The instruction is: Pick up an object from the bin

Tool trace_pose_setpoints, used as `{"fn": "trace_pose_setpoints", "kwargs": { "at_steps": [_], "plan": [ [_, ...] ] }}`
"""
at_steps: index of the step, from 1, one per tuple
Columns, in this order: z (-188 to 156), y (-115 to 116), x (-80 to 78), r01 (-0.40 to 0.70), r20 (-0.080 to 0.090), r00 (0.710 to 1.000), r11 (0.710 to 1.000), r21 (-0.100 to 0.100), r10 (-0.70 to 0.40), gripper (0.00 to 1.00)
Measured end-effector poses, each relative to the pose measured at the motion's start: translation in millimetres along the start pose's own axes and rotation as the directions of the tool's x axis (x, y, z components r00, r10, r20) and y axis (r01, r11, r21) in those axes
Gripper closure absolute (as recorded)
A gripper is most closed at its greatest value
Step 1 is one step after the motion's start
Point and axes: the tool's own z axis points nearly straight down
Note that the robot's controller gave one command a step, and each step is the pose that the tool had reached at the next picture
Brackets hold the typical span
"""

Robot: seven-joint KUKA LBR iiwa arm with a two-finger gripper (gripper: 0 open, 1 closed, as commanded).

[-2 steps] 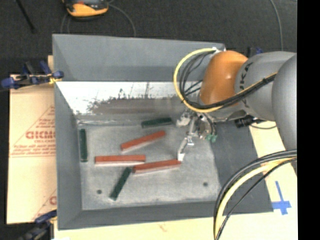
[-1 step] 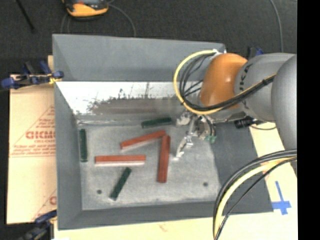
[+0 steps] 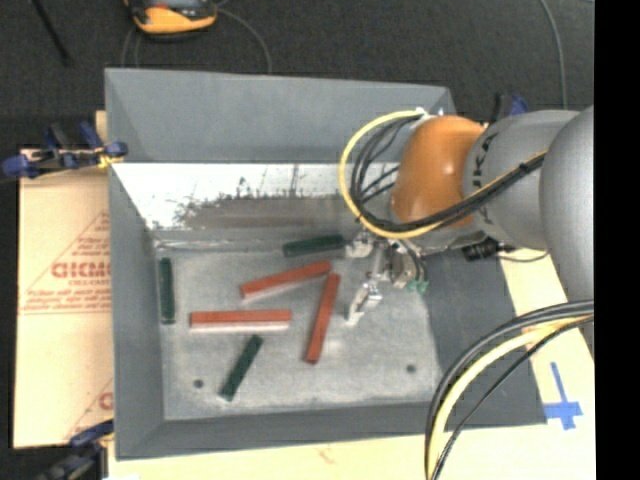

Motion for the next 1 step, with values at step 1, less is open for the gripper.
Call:
{"fn": "trace_pose_setpoints", "kwargs": {
  "at_steps": [1],
  "plan": [
    [-1.9, 33.2, 12.3, 0.355, -0.015, 0.935, 0.935, 0.0, -0.355, 1.0]
  ]
}}
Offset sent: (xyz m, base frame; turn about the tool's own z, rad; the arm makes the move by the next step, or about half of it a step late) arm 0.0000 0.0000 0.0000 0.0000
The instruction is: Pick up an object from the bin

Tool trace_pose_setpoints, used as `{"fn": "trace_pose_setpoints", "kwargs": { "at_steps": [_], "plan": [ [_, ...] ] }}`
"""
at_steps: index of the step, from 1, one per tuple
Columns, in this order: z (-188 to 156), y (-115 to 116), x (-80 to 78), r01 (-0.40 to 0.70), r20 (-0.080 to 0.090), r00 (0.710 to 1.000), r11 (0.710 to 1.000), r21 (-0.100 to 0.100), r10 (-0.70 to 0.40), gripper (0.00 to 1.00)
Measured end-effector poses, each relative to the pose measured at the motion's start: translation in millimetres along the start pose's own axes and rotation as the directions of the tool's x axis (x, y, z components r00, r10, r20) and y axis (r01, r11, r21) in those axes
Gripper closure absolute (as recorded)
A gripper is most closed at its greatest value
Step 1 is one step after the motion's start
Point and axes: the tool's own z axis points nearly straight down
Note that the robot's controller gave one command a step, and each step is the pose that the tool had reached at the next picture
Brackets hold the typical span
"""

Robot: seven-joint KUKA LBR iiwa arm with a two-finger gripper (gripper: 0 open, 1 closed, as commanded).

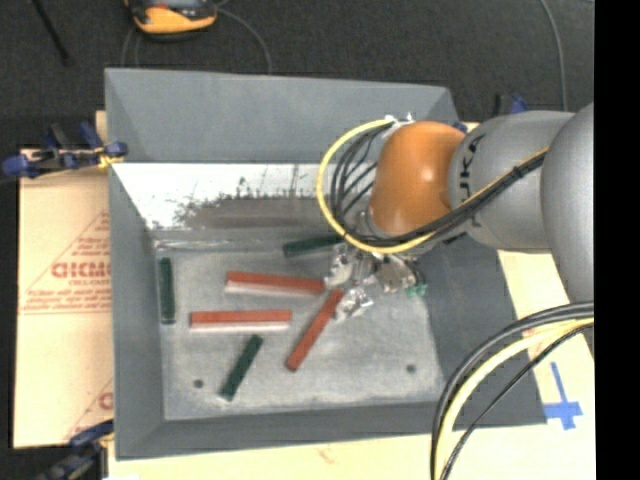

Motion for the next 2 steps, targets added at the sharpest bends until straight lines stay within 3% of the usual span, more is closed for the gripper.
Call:
{"fn": "trace_pose_setpoints", "kwargs": {
  "at_steps": [1, 2],
  "plan": [
    [0.0, 0.1, -0.2, 0.0, 0.001, 1.0, 1.0, 0.0, 0.0, 1.0],
    [-167.9, -0.8, 17.1, 0.108, 0.018, 0.994, 0.994, -0.001, -0.108, 1.0]
  ]
}}
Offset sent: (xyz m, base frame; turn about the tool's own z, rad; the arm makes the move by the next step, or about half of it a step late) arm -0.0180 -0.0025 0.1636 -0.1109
